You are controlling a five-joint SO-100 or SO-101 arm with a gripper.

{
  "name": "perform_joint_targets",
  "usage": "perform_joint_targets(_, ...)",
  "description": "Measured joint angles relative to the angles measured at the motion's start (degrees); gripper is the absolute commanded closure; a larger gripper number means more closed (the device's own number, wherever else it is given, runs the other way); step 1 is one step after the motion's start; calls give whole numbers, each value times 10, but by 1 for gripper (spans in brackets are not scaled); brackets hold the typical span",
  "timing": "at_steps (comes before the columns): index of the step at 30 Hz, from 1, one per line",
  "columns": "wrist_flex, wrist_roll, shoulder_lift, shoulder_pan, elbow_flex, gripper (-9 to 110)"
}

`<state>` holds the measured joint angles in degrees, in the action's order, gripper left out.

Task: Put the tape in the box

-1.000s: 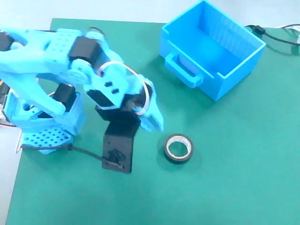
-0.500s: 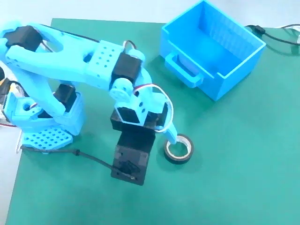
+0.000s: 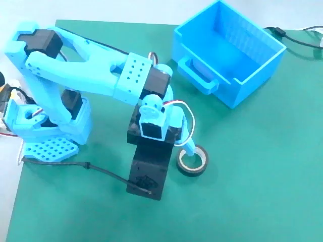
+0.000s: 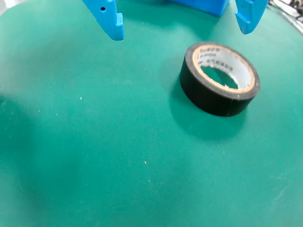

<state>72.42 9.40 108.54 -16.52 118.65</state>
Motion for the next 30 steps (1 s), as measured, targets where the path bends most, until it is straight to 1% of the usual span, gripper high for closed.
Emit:
perform_joint_targets(6,0,-3,-25,14,-40,65)
perform_joint_targets(11,-9,-3,-42,16,-41,65)
perform_joint_targets(30,-51,-3,-192,39,-69,65)
